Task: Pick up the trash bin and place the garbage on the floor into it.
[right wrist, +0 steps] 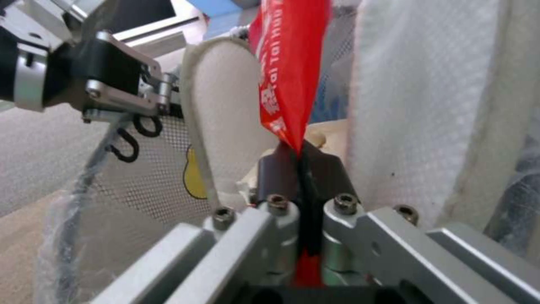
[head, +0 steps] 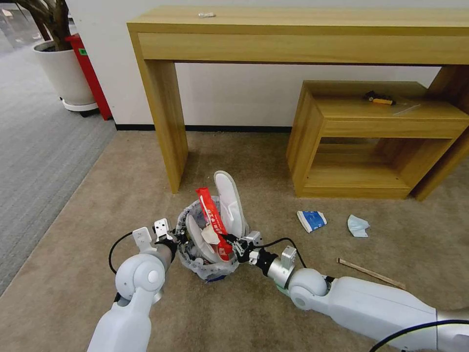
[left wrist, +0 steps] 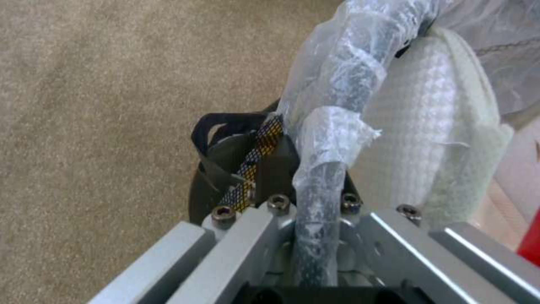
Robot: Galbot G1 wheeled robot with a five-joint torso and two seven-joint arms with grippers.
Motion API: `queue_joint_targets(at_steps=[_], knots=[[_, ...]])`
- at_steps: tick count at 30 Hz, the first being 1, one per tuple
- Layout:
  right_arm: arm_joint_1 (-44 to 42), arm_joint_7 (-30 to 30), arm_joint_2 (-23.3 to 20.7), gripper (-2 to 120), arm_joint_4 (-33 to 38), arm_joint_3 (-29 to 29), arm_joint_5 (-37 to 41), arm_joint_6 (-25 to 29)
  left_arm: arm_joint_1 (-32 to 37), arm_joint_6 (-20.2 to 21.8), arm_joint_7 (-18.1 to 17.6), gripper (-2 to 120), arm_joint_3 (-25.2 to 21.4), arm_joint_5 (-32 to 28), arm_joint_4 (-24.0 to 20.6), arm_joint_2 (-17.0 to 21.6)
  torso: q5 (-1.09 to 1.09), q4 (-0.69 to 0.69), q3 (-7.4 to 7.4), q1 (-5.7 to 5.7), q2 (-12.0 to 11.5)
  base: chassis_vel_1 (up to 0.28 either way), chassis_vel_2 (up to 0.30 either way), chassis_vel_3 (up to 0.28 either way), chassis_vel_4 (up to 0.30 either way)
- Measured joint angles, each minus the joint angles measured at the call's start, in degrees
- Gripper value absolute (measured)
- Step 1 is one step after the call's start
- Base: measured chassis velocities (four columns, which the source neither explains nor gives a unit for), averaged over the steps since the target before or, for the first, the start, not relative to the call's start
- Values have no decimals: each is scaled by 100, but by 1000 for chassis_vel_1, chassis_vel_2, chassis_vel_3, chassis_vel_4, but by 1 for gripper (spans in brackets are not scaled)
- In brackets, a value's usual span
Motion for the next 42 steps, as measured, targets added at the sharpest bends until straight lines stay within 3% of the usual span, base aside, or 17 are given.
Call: queue_joint_targets(at_steps=[16, 18, 25, 31, 42], knots=[[53, 95, -221, 62, 631, 2, 9, -126, -142, -17, 2, 0, -47, -55, 309, 1, 0, 0, 0, 0, 1, 0, 0, 0, 0], [68, 154, -268, 74, 788, 78, 16, -156, -162, -23, -13, 0, -47, -62, 352, -6, 0, -1, 0, 0, 0, 0, 0, 0, 0], [85, 457, -344, 96, 1138, 568, 153, -286, -146, -28, -34, 0, -14, -58, 369, -19, 0, 0, 0, 0, 0, 0, 0, 0, 0], [22, 800, -560, 100, 1278, 1130, 382, -481, -62, -28, -45, 0, 8, -31, 313, 0, 0, 0, 0, 0, 0, 0, 0, 0, 0], [-709, 1178, -1732, 100, 1009, 2440, -198, -245, 58, -35, -36, 0, -37, -16, 217, 125, 1, -3, 0, 0, 0, 0, 0, 0, 0]])
